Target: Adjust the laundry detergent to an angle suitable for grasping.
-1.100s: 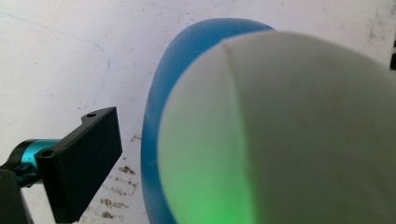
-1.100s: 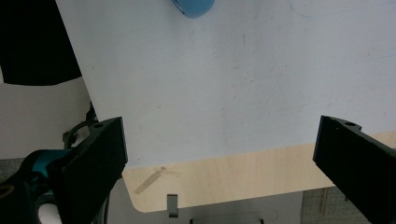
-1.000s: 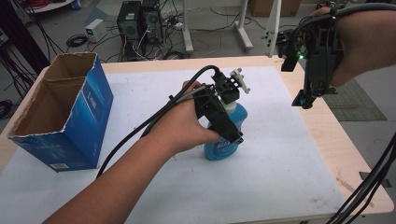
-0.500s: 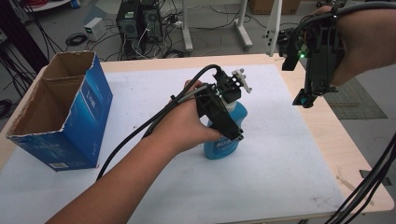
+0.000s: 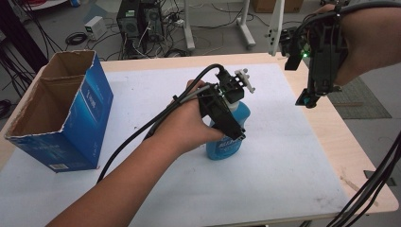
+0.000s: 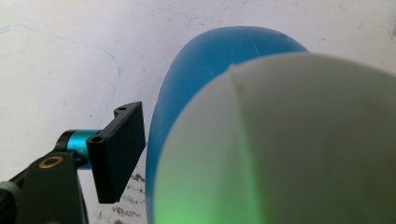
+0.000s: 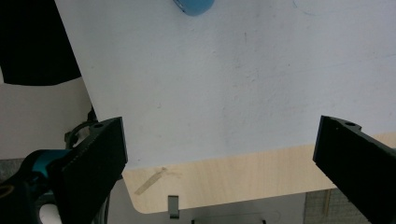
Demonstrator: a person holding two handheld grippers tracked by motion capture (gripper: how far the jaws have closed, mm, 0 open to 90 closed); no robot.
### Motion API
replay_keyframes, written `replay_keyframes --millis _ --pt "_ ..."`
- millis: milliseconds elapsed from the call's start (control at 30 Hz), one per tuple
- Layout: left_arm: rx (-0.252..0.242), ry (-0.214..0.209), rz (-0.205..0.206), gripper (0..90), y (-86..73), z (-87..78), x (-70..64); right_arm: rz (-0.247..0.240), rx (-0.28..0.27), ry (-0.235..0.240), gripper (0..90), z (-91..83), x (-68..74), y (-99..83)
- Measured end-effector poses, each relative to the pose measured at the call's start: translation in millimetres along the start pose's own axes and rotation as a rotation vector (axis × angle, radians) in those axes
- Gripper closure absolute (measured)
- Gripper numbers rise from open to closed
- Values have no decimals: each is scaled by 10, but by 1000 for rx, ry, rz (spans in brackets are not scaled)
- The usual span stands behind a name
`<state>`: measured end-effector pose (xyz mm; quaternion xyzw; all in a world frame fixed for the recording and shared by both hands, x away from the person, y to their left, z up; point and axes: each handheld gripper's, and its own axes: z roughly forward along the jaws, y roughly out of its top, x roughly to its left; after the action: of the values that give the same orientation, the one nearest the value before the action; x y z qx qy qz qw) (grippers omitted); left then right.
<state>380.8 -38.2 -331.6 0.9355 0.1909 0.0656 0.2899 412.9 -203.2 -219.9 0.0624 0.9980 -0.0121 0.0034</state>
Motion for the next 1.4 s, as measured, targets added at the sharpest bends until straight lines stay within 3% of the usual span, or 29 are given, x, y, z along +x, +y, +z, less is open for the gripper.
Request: replay_keyframes --millis 33,167,333,800,1067,1133,1233,1400 --pt "22 4 24 209 5 -17 13 -2 -1 0 19 -1 -3 -2" --pt "4 2 5 221 3 -6 -8 -1 1 1 19 -1 -4 -5" --pt "16 9 31 246 5 -17 5 -3 -2 1 19 1 -11 -8" --pt "-4 3 19 314 12 -5 -10 -1 -3 0 19 2 -16 -10" --pt "5 7 36 334 18 -9 -10 1 -4 0 19 7 -13 -15" --pt "-9 -2 19 350 16 -2 -24 4 -3 1 19 8 -9 -16" --pt "5 -6 42 388 19 -10 -15 0 -5 1 19 11 -13 -19" --pt "2 -15 24 412 20 -9 -24 6 -5 1 19 17 -13 -26"
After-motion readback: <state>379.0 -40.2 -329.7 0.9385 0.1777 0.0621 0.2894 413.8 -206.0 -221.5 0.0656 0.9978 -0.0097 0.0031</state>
